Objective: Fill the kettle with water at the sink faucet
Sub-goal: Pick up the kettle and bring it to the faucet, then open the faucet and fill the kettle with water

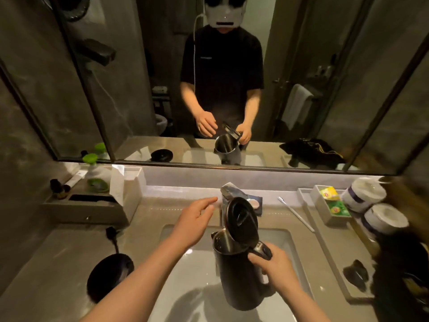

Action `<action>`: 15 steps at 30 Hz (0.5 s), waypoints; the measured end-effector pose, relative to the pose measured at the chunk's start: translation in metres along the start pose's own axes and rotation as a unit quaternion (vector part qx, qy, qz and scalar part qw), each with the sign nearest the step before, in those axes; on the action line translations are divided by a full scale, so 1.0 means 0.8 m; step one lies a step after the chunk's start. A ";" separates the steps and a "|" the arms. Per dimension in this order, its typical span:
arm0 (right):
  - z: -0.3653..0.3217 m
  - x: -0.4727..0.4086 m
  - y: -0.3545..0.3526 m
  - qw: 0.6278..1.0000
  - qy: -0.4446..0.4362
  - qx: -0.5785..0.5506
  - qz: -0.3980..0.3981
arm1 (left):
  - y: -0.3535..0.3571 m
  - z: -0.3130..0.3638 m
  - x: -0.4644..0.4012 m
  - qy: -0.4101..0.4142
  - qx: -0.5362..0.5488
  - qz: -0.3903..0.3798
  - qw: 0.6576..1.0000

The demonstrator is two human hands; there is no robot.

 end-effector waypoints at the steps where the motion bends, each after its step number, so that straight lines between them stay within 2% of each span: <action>1: 0.010 -0.002 -0.009 1.000 0.010 -0.014 0.006 | 0.008 -0.005 -0.009 -0.008 -0.014 -0.017 1.000; 6: 0.053 -0.022 -0.028 0.996 0.066 -0.062 0.012 | 0.044 -0.026 -0.066 -0.043 -0.165 -0.086 0.982; 10: 0.071 -0.050 -0.022 0.992 0.087 -0.093 0.007 | 0.067 -0.030 -0.115 -0.030 -0.259 -0.109 0.959; 15: 0.083 -0.078 -0.015 0.987 0.085 -0.135 0.005 | 0.086 -0.043 -0.161 0.028 -0.412 -0.136 0.900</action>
Point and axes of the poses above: each hand's wrist, its own x-axis away from the middle knuckle, its own y-axis out of the palm, z = x × y, the point moved 1 cm from there along -x, towards the middle knuckle, and after that the axes turned 7 degrees about -z, right-handed, at the moved point
